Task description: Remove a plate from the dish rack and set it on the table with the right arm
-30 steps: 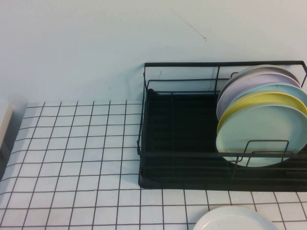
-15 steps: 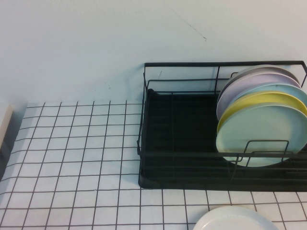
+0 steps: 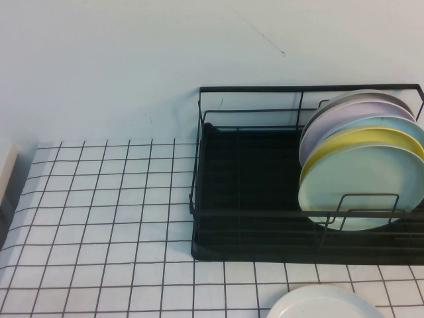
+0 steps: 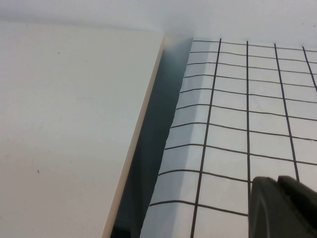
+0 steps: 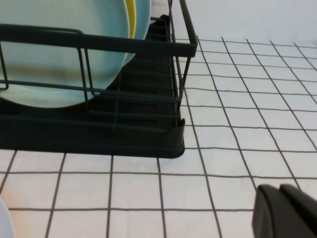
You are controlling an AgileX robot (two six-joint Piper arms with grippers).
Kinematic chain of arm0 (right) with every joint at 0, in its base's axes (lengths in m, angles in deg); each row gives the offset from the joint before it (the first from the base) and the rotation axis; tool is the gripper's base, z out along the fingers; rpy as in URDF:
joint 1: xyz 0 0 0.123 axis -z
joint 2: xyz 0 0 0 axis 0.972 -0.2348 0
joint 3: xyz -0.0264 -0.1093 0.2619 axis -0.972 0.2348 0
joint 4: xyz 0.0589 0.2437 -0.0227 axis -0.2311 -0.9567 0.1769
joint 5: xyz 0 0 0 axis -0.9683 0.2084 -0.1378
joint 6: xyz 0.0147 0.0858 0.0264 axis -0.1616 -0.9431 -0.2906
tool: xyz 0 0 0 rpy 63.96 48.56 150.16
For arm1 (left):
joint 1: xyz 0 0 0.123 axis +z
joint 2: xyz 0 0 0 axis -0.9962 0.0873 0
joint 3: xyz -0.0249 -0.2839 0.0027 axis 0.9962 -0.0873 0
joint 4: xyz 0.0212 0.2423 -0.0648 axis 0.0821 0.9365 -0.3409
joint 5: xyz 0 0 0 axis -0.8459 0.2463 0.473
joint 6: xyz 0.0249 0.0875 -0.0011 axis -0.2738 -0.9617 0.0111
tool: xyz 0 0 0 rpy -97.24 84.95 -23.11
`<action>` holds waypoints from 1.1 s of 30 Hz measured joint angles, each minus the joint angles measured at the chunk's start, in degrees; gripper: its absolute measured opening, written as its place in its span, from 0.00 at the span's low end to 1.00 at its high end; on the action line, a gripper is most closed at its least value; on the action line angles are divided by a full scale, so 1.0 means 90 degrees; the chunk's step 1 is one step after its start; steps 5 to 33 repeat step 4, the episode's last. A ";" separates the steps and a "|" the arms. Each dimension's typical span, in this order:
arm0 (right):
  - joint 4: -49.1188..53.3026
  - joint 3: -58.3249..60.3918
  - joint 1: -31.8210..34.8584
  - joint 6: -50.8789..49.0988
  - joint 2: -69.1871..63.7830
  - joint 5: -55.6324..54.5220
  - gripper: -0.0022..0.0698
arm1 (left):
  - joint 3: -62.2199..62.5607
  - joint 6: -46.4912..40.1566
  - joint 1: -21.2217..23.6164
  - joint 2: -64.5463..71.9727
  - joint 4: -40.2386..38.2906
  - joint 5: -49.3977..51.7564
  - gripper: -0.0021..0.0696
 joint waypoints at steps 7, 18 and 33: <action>0.0000 0.0000 0.0000 0.0000 0.0000 0.0000 0.03 | 0.0000 0.0000 0.0000 0.0000 0.0000 0.0000 0.02; 0.0000 0.0000 0.0000 0.0000 0.0000 0.0000 0.03 | 0.0000 0.0000 0.0000 0.0000 0.0000 0.0000 0.02; 0.0000 0.0000 0.0000 0.0000 0.0000 0.0000 0.03 | 0.0000 0.0000 0.0000 0.0000 0.0000 0.0000 0.02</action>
